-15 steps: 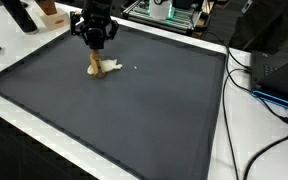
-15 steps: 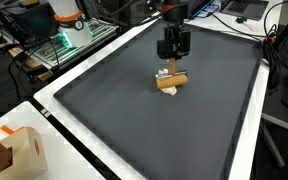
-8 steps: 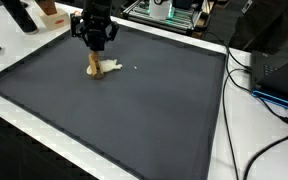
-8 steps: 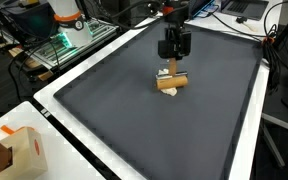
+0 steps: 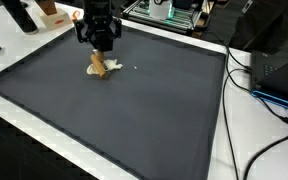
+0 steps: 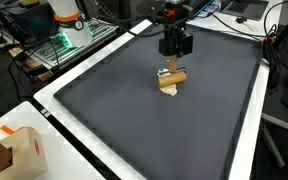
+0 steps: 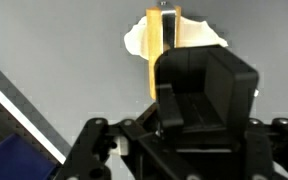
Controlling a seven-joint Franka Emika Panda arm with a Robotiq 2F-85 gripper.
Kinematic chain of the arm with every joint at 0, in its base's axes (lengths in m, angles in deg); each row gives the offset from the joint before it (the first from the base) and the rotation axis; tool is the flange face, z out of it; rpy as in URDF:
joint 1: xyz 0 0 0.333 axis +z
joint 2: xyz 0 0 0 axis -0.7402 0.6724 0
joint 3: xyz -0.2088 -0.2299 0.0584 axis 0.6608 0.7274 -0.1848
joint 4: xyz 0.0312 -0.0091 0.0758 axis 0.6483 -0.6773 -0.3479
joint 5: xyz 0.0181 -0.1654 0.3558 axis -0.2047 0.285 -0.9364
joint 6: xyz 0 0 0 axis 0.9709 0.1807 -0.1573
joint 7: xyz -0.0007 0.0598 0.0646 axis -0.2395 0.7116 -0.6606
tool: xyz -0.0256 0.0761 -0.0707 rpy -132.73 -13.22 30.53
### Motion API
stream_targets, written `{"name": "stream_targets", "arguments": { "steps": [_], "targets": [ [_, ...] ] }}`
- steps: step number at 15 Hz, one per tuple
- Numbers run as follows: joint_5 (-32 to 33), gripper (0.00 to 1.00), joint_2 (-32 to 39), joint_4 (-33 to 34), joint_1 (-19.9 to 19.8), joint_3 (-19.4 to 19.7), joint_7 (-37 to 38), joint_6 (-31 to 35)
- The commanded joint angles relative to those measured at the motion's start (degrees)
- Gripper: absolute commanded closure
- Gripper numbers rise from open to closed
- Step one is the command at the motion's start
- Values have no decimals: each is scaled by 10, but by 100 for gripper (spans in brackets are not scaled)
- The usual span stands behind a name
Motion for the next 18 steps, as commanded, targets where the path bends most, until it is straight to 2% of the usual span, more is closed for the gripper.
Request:
{"name": "stream_targets", "arguments": {
  "steps": [1,2,3,5,6,8,13,18],
  "targets": [
    [-32,77,14,5,-4,-4,-34,-32],
    [-34,35,15,7,-2,-3,-34,-36],
    [-35,26,15,9,-2,-3,-36,-40],
    [-25,65,16,10,5,3,-24,-50],
    [-20,65,16,10,8,5,-21,-55],
    [-22,77,16,12,8,5,-22,-58],
    [-28,77,12,14,6,3,-29,-65],
    [-85,77,-15,19,-9,-3,-78,-112]
  ]
}}
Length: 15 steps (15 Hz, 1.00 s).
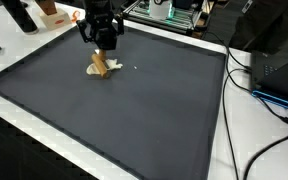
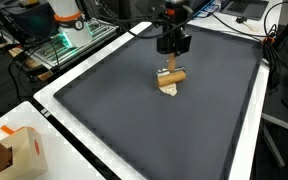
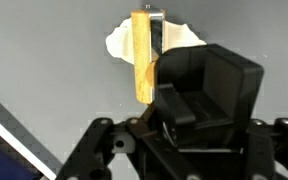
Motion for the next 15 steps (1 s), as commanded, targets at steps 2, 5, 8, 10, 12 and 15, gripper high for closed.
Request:
{"name": "stream_targets", "arguments": {
  "steps": [2,5,8,10,12,15],
  "targets": [
    [-46,77,-22,1,-11,3,-41,-59],
    [-62,77,-35,1,-13,6,-52,-83],
    [-81,77,-54,-2,-16,12,-58,-98],
    [-101,77,-68,-5,-18,19,-52,-105],
    [-133,77,-85,-7,-20,27,-33,-111],
    [-184,77,-109,-8,-22,44,-8,-129]
  ]
}}
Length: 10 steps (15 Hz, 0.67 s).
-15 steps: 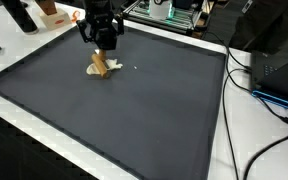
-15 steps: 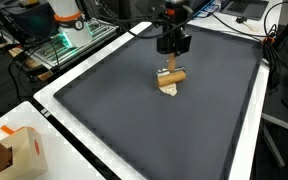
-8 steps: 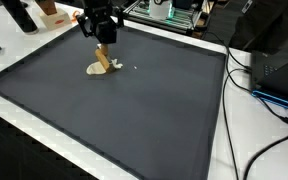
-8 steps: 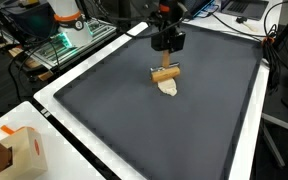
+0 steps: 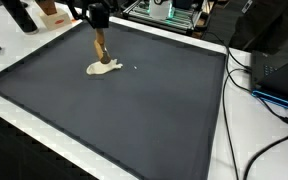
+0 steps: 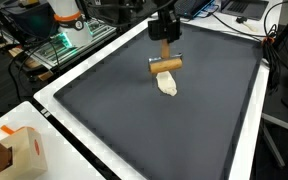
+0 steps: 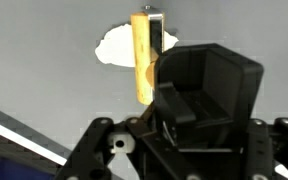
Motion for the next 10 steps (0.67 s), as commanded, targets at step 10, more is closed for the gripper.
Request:
{"name": "stream_targets", "arguments": {
  "steps": [10],
  "targets": [
    [-44,52,-19,1,8,27,28,-24]
  ]
}}
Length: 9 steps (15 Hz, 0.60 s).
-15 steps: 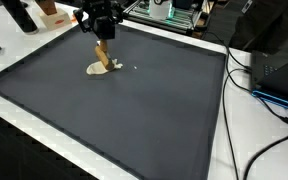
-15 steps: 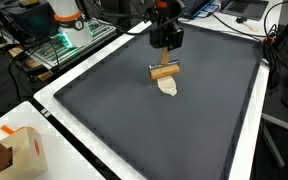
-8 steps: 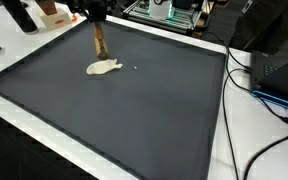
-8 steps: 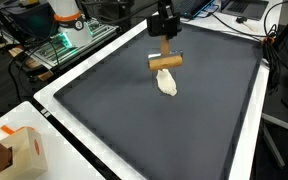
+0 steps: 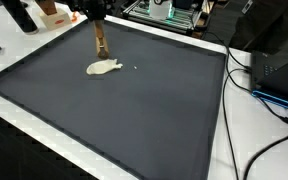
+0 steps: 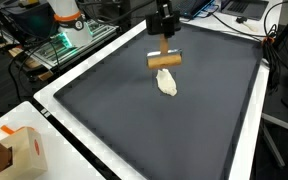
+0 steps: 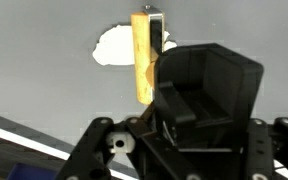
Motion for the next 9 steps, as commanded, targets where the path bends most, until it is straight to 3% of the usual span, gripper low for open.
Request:
{"name": "stream_targets", "arguments": {
  "steps": [1,9],
  "targets": [
    [-20,77,4,8,1,7,-8,-10],
    [-240,77,56,63,-49,33,3,-77]
  ]
}}
